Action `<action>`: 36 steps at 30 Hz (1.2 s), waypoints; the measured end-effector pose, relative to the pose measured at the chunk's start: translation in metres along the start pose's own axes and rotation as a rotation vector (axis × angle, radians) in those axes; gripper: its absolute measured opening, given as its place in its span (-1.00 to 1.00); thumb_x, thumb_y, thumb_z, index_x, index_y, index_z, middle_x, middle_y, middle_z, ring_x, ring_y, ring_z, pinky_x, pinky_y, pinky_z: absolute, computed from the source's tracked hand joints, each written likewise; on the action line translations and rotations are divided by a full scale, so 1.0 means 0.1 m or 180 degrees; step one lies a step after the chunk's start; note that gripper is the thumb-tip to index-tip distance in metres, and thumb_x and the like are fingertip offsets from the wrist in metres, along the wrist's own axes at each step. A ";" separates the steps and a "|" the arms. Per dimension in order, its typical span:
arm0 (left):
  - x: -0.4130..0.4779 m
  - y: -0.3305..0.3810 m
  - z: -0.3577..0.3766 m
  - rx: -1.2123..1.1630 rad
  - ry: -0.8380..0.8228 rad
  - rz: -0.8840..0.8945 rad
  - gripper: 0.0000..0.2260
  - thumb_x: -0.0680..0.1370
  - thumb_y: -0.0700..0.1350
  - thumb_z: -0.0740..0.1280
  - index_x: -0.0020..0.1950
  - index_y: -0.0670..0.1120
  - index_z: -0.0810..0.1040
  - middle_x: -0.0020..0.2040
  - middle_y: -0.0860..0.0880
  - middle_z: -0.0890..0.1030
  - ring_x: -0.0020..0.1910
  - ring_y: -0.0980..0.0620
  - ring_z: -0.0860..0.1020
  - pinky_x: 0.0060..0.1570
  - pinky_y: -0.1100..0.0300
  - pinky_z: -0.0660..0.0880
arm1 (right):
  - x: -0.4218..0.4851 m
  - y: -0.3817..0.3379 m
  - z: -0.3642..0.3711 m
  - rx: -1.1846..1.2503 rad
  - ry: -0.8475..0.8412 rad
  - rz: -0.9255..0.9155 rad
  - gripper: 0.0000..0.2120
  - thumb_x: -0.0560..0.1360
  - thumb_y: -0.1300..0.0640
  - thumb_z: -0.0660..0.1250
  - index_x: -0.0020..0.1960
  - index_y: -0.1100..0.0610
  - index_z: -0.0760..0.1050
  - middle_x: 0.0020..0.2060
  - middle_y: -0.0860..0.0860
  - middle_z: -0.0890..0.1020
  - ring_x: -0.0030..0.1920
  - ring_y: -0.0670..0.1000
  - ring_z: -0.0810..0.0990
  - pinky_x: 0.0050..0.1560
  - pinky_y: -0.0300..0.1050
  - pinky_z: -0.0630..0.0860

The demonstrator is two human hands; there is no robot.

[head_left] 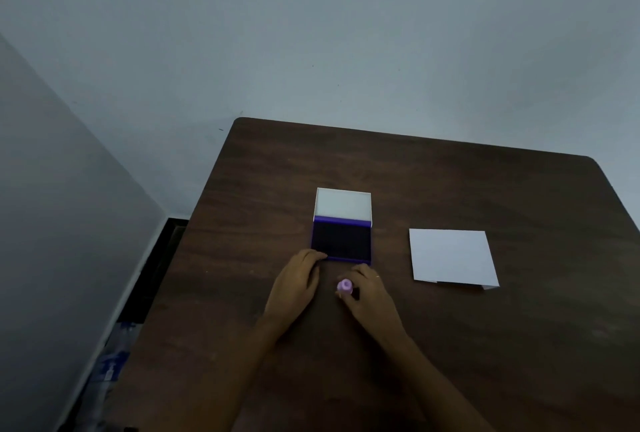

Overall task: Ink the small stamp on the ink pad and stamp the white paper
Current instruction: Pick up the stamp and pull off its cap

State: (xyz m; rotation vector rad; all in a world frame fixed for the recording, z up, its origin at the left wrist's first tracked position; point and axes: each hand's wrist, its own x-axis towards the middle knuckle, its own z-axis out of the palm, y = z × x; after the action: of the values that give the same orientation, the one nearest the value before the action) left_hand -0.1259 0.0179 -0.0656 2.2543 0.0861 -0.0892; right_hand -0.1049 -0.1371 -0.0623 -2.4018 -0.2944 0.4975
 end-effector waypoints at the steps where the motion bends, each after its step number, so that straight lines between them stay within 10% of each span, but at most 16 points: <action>1: -0.03 0.02 0.01 -0.0019 -0.0002 -0.0032 -0.71 0.56 -0.21 0.19 0.29 -0.12 0.37 0.32 -0.13 0.41 0.29 -0.01 0.37 0.36 0.09 0.25 | 0.01 -0.01 0.02 0.0176 0.0058 0.0125 -0.76 0.45 0.11 0.30 0.09 0.17 0.47 0.10 0.10 0.53 0.10 0.02 0.47 0.19 -0.08 0.40; 7: -0.13 0.18 0.05 -0.0691 -0.0206 -0.0398 -0.67 0.50 -0.13 0.33 0.24 -0.09 0.42 0.25 -0.11 0.48 0.23 -0.03 0.43 0.30 0.03 0.34 | -0.04 -0.14 -0.04 0.2416 0.0529 0.1280 -0.88 0.35 0.11 0.43 -0.13 0.02 0.54 -0.14 -0.04 0.61 -0.08 -0.05 0.55 -0.16 -0.24 0.42; 12: -0.11 0.31 0.07 -0.0968 0.0158 -0.0192 -0.78 0.45 -0.21 0.38 0.10 -0.12 0.53 0.06 -0.07 0.57 0.00 0.11 0.51 -0.04 0.59 0.35 | -0.07 -0.16 -0.13 0.3451 0.0400 0.1685 -0.76 0.38 0.11 0.38 0.03 0.16 0.55 -0.06 0.08 0.62 -0.01 0.04 0.58 -0.06 -0.12 0.53; 16: -0.04 0.36 0.02 -0.1276 0.0158 -0.0055 -0.77 0.42 -0.23 0.41 0.05 -0.15 0.54 0.02 -0.09 0.61 0.00 0.08 0.57 0.00 0.44 0.47 | -0.06 -0.19 -0.18 0.4340 0.0304 0.1862 -0.87 0.40 0.22 0.34 -0.06 0.20 0.55 -0.09 0.14 0.61 -0.06 0.05 0.60 -0.16 -0.17 0.54; 27: 0.02 0.34 -0.07 -0.2014 0.0304 -0.0391 -0.81 0.38 -0.25 0.44 -0.10 0.01 0.57 -0.13 0.03 0.64 -0.12 0.17 0.61 -0.14 0.46 0.51 | -0.03 -0.16 -0.22 0.4974 0.0089 0.1516 -0.84 0.47 0.30 0.23 -0.03 0.18 0.55 0.01 0.14 0.59 -0.03 0.01 0.60 -0.31 -0.27 0.60; 36: -0.02 0.12 0.04 -0.0007 -0.0606 0.0144 -0.75 0.44 -0.16 0.39 0.09 -0.05 0.48 0.14 -0.03 0.50 0.07 0.12 0.46 0.07 0.28 0.42 | -0.07 -0.13 -0.40 0.6439 0.0049 0.1551 -0.75 0.30 0.35 0.28 -0.03 0.27 0.50 -0.01 0.20 0.58 -0.01 0.08 0.56 -0.29 -0.13 0.64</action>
State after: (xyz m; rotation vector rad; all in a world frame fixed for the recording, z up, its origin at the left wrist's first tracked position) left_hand -0.1268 0.0069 -0.0591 2.2328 -0.0667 -0.2784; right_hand -0.0953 -0.1521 -0.0234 -0.4393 0.6004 0.5202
